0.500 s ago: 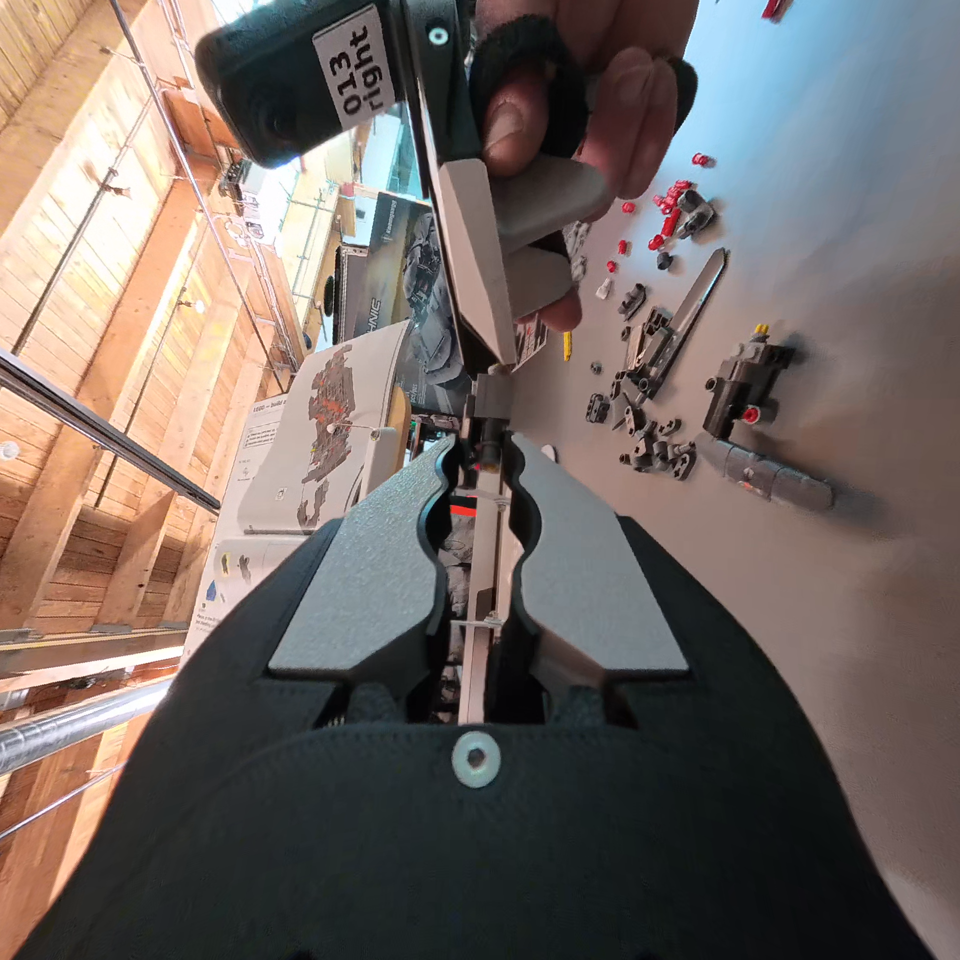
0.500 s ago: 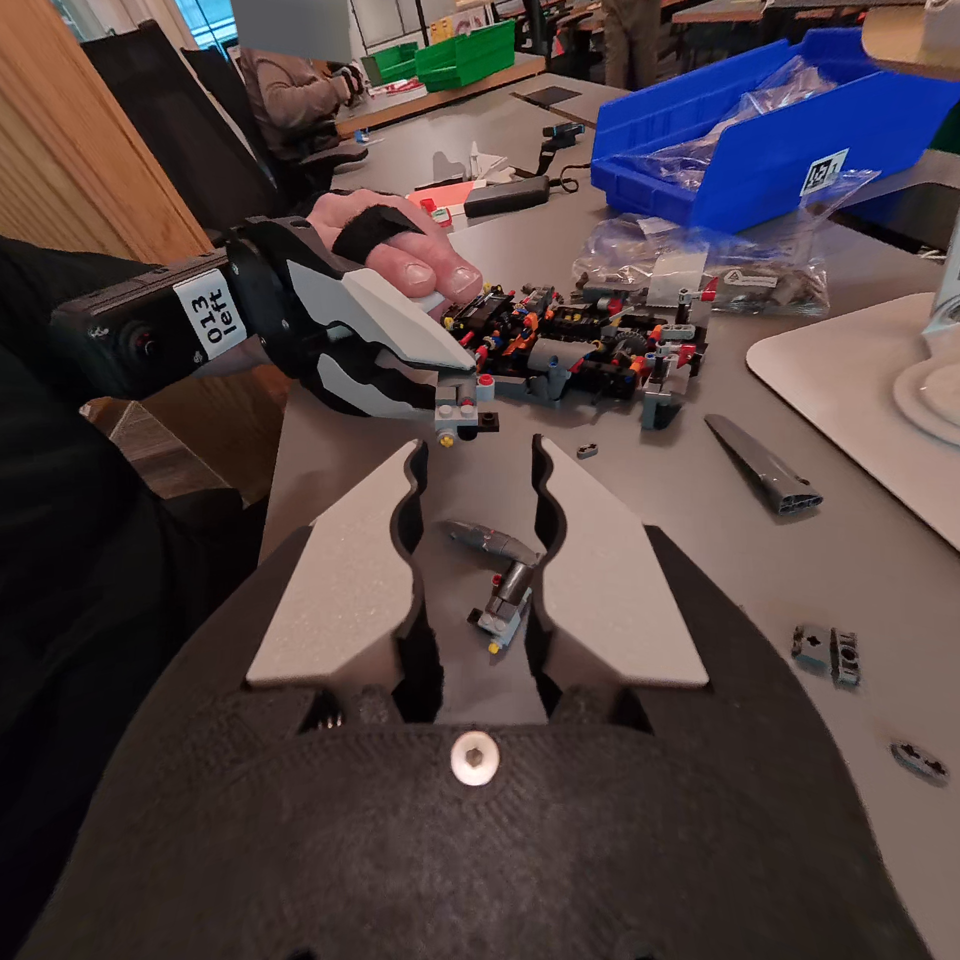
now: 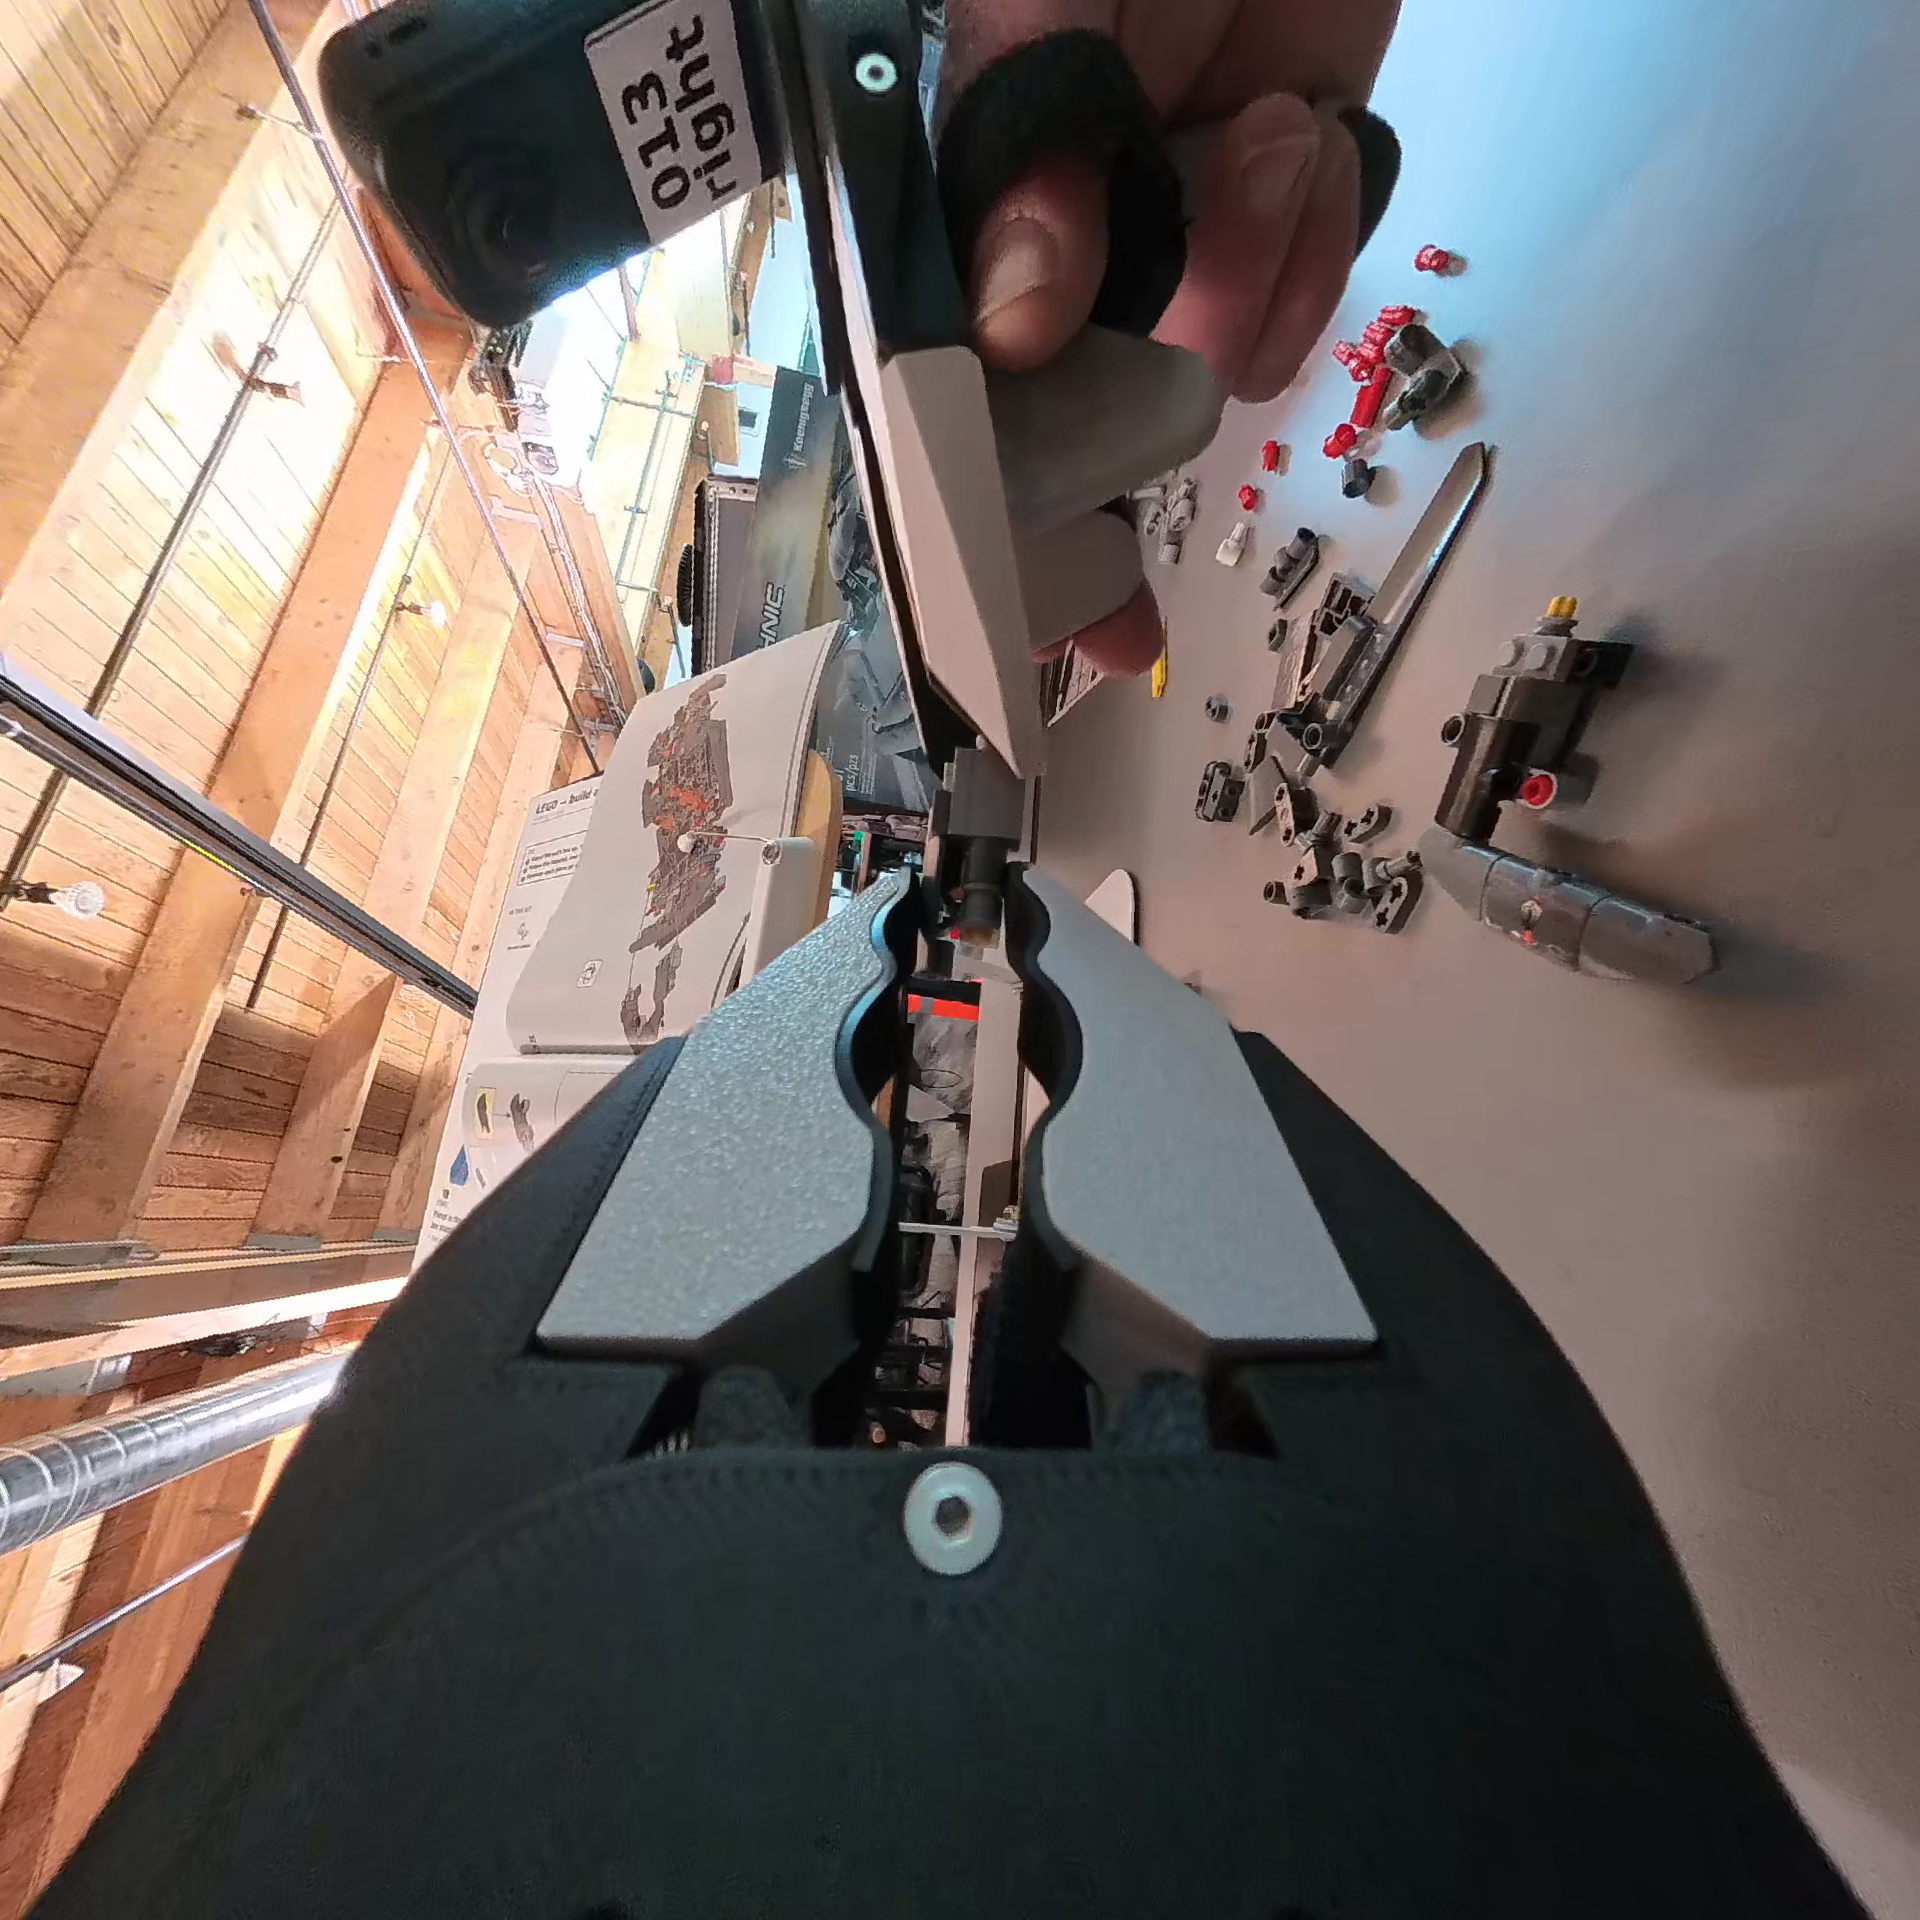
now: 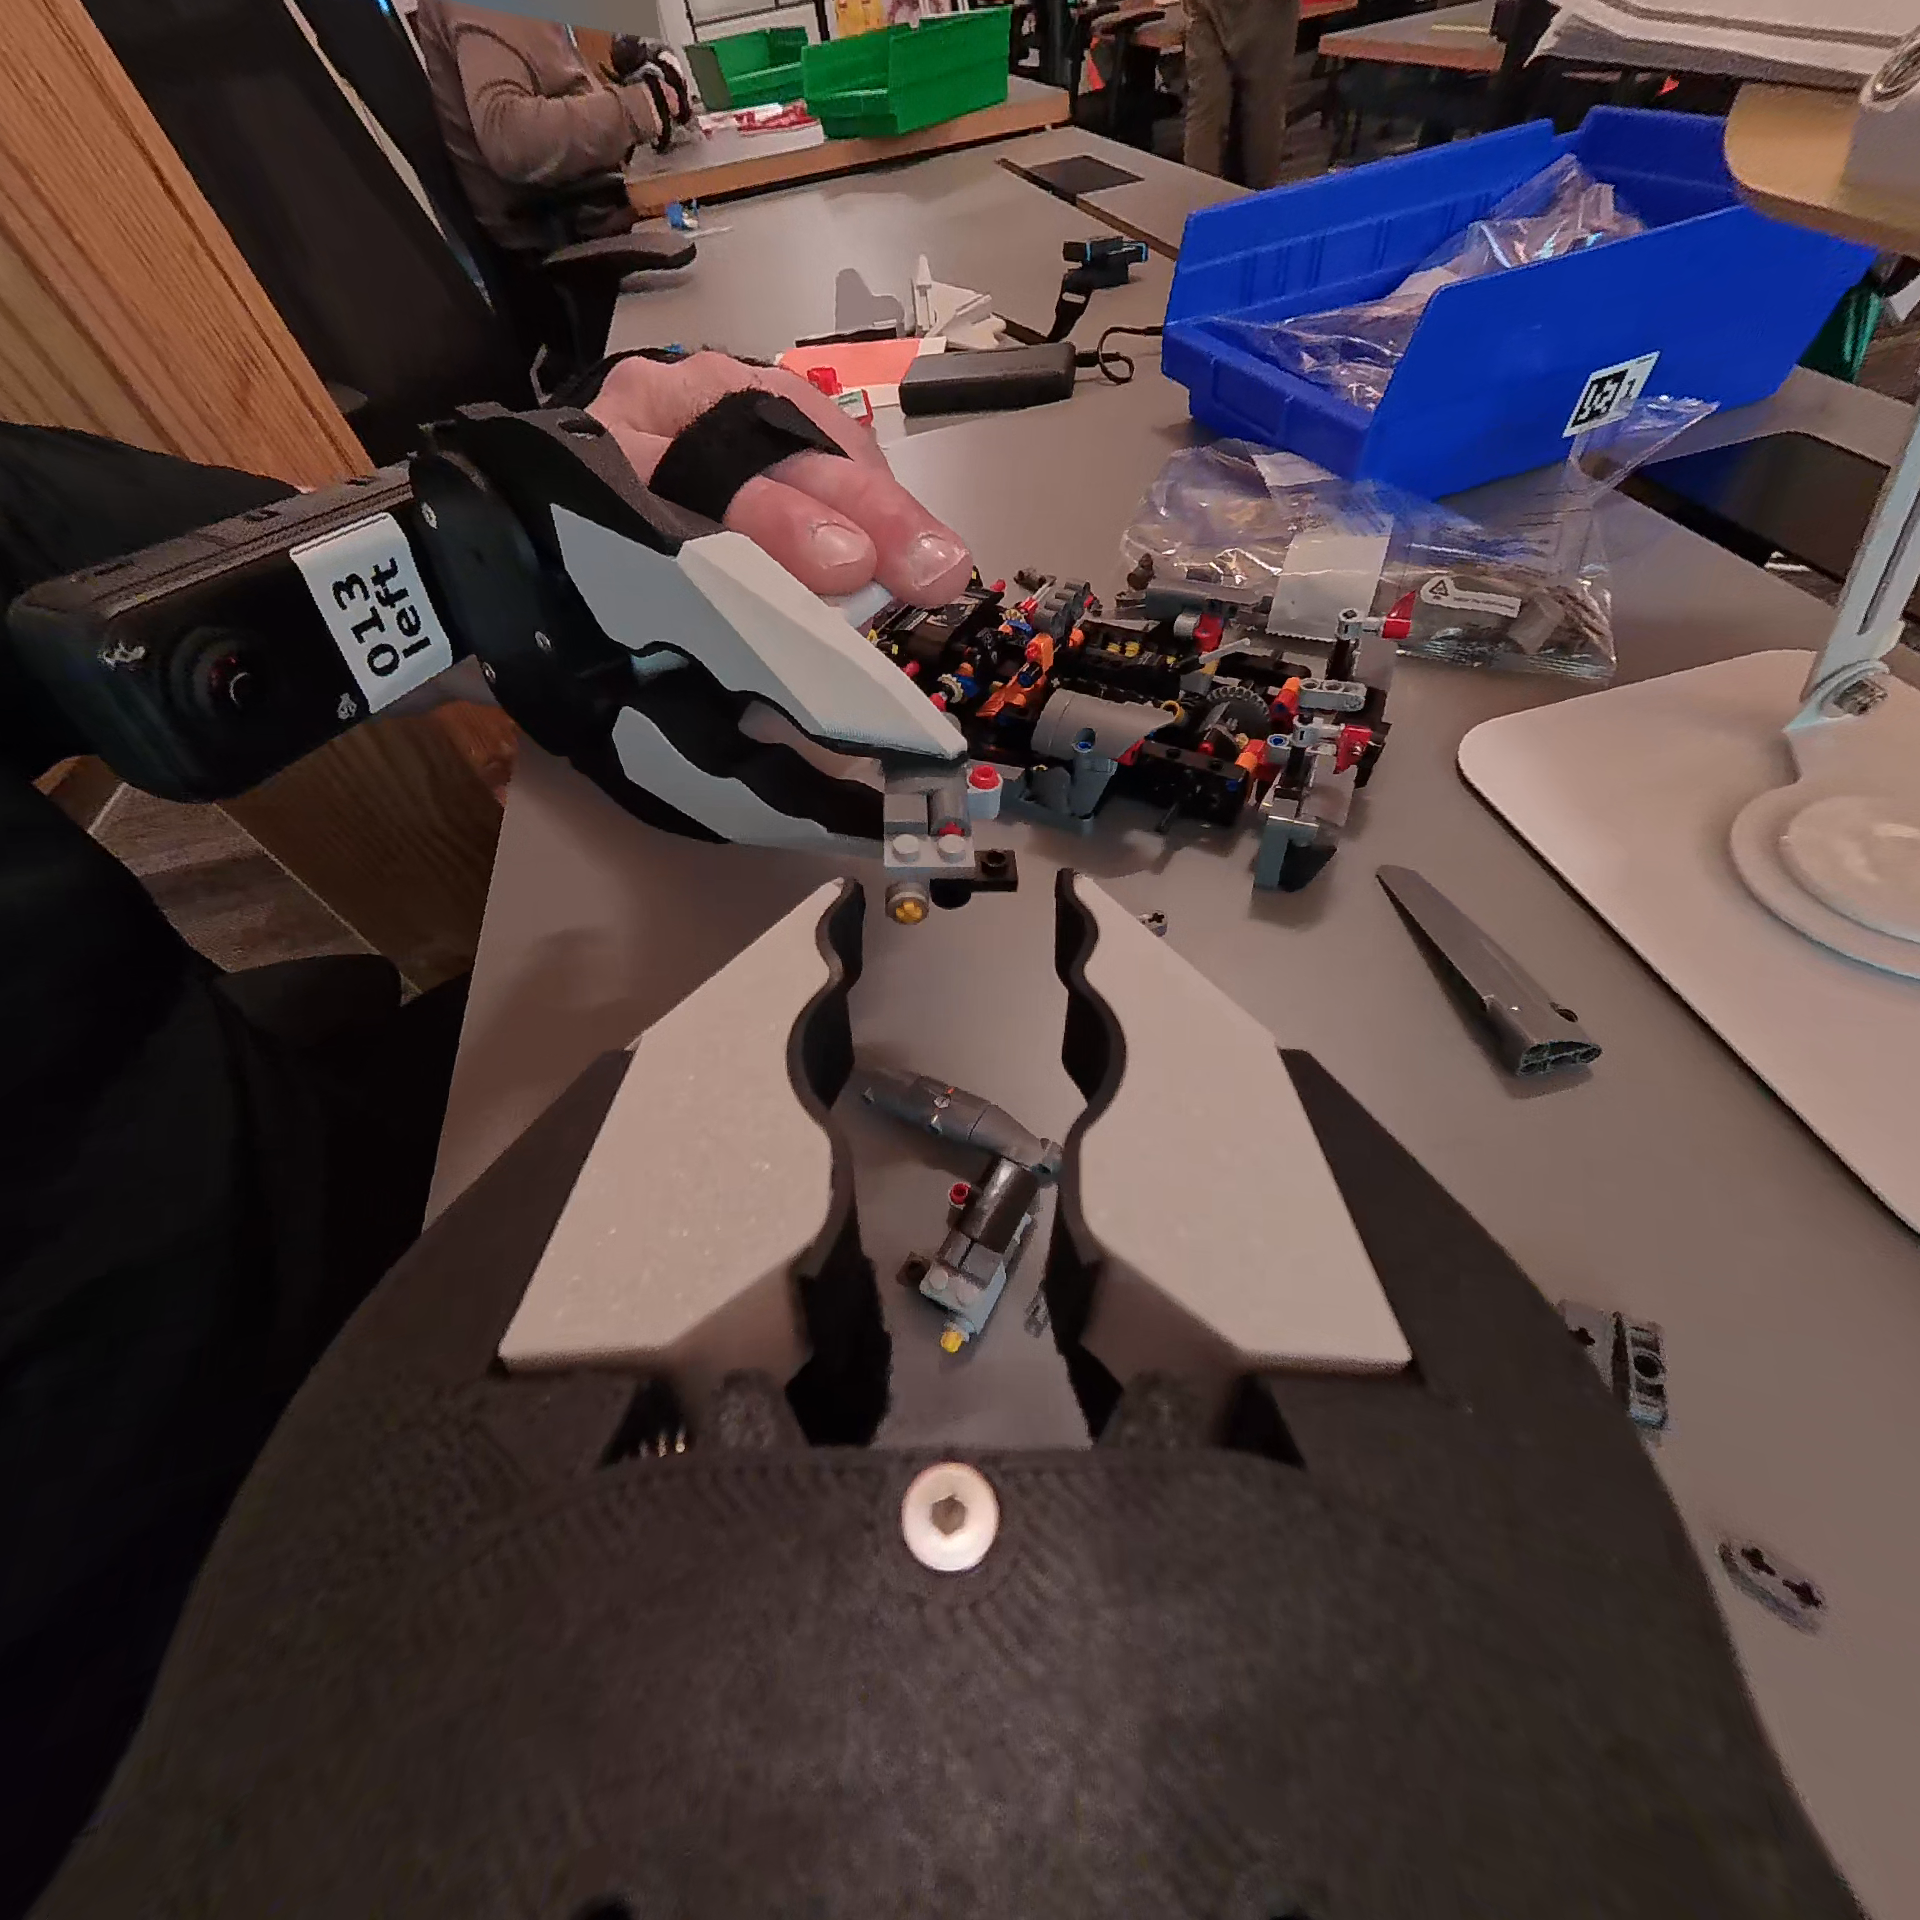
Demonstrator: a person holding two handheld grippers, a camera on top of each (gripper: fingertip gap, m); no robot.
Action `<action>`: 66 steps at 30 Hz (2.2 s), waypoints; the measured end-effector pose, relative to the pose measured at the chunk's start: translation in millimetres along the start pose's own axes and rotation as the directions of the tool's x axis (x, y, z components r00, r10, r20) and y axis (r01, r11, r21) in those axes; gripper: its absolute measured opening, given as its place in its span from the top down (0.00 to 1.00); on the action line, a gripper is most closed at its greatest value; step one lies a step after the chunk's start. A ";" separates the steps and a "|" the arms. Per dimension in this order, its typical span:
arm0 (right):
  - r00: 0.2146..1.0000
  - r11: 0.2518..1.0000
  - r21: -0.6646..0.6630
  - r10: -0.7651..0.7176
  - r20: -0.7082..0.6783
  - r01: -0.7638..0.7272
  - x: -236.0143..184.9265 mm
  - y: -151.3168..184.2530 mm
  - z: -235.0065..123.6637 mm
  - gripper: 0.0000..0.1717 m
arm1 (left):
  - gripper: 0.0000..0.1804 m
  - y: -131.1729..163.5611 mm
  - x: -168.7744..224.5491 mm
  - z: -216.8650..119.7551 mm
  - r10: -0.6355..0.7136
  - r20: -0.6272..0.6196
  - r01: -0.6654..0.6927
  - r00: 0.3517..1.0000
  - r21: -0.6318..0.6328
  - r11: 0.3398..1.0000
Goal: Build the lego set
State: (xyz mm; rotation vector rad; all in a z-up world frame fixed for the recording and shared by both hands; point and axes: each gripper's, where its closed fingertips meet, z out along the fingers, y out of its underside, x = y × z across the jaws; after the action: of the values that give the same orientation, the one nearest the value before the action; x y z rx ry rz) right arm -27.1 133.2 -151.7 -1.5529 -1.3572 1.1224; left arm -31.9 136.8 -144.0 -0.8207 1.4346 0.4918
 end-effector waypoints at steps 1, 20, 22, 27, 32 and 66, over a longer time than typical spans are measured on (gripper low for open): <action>1.000 1.000 0.000 -0.001 0.001 0.001 -0.3 0.2 0.9 0.80 | 0.93 -0.3 0.3 0.1 0.003 0.000 -0.003 1.000 0.002 1.000; 0.991 0.994 -0.021 -0.104 -0.088 0.103 6.0 -1.2 -6.1 0.80 | 0.93 4.4 -7.5 0.8 -0.004 0.044 0.004 0.999 -0.002 1.000; 0.991 0.995 -0.011 -0.102 -0.084 0.102 3.8 -3.3 -5.7 0.80 | 0.93 3.4 -5.9 1.2 0.001 0.042 -0.002 0.999 0.002 1.000; 0.996 0.997 0.010 -0.078 -0.052 0.078 -1.2 -6.9 -3.5 0.81 | 0.92 2.3 -4.7 2.1 0.010 0.041 -0.010 0.999 0.003 1.000; 0.986 0.991 -0.010 -0.132 -0.097 0.132 2.4 -6.2 -0.9 0.87 | 0.93 2.7 -1.3 1.6 0.050 0.035 -0.050 0.998 0.013 0.999; 0.444 0.661 -0.223 -0.679 -0.585 0.717 15.0 -46.2 -11.8 0.87 | 0.78 7.7 -50.1 -5.5 -0.815 -0.250 0.849 0.523 0.069 0.524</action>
State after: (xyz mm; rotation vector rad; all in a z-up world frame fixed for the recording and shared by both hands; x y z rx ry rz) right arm -29.5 154.1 -106.4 -0.9646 -1.2524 0.0649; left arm -46.7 146.5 -96.2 -1.3149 1.0380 -0.4913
